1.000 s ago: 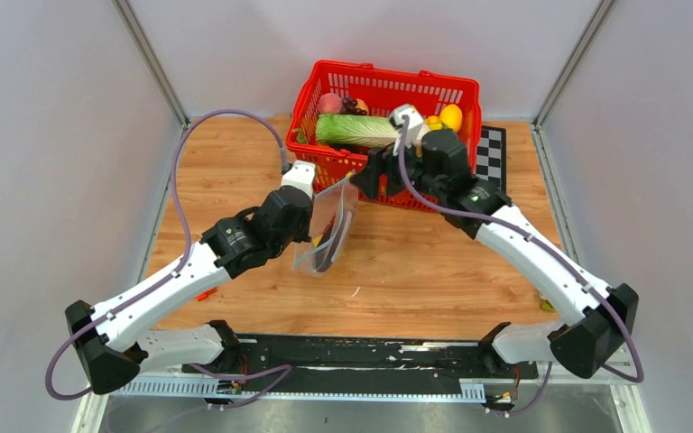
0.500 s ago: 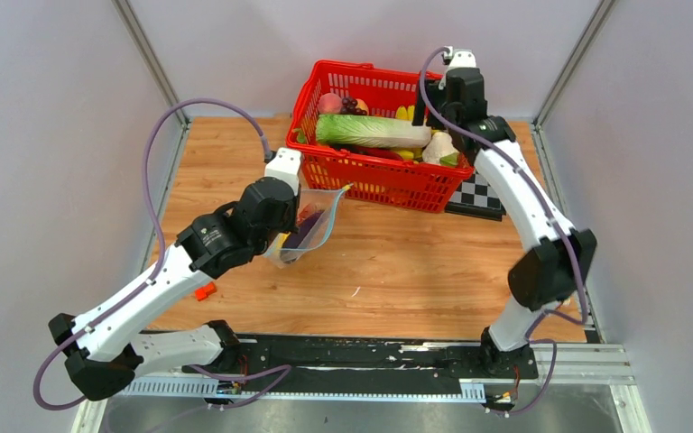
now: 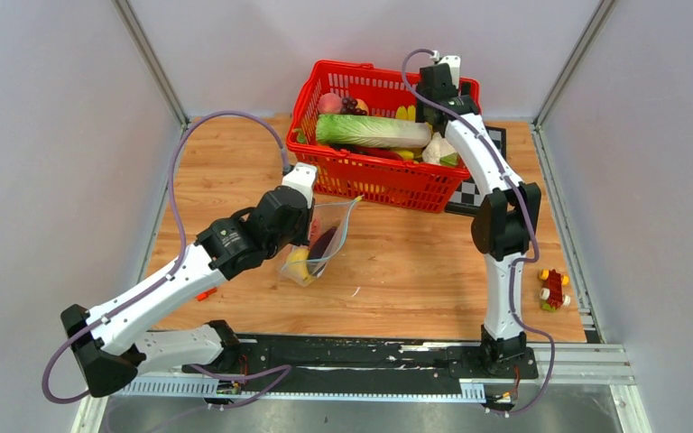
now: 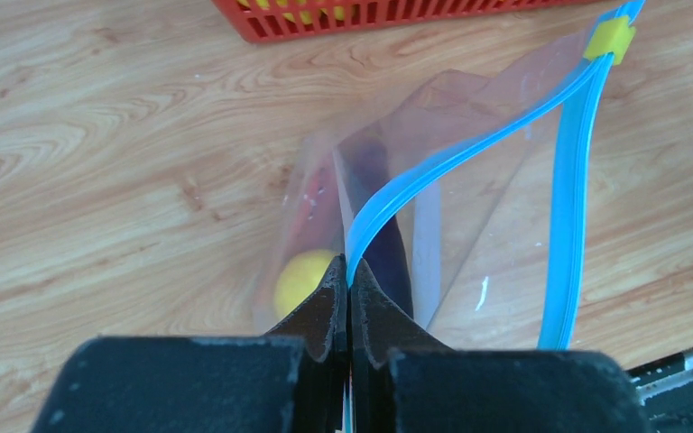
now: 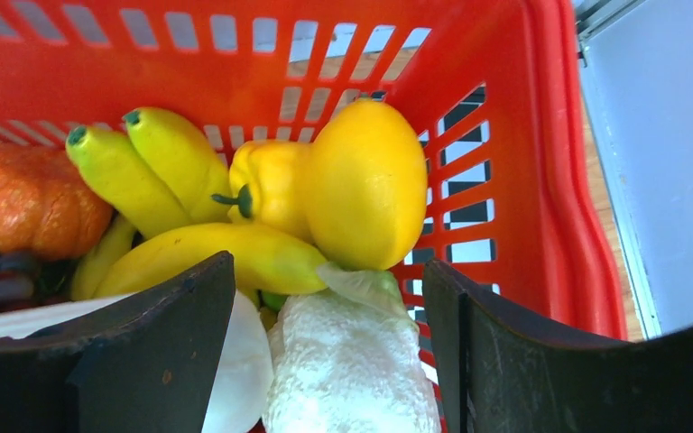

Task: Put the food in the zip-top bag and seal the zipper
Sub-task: Pick up the fake fruit from the bin.

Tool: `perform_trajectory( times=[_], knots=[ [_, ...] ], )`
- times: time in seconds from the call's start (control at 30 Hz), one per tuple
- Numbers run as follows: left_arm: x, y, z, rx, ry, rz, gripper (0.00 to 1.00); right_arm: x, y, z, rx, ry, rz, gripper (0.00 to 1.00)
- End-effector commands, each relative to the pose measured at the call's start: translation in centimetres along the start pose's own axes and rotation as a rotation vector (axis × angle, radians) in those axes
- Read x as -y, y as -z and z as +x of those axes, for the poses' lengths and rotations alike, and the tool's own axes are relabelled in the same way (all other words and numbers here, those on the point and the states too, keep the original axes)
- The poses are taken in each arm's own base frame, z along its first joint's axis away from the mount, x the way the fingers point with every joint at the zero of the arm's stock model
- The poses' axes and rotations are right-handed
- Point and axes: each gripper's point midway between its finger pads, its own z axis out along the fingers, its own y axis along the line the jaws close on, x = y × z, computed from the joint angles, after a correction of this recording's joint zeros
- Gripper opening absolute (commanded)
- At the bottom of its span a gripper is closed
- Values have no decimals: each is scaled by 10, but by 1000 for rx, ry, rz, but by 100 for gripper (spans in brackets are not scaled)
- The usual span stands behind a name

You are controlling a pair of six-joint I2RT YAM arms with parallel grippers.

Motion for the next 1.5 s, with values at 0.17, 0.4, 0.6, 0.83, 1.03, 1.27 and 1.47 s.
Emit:
perform_trajectory(
  times=[0.17,0.4,0.6,0.83,1.03,1.27,1.47],
  knots=[
    [25,-10,-9,27,50,97,0,21,-24,-26,86,-34,122,75],
    [28,-12,-3,16,54,115,0,22,-52,-18,76,-40,148,74],
    [29,-12,-2,13,57,123,0,20,-68,-13,78,-53,133,65],
    [30,-12,-1,8,57,125,0,3,-49,-34,125,-81,-22,35],
    [30,-14,1,3,58,124,0,-2,5,-67,217,-141,-180,28],
    [32,-17,3,-4,53,128,0,-9,62,-82,273,-180,-360,27],
    [33,-18,4,-7,47,129,0,-25,98,-74,263,-186,-535,26]
  ],
)
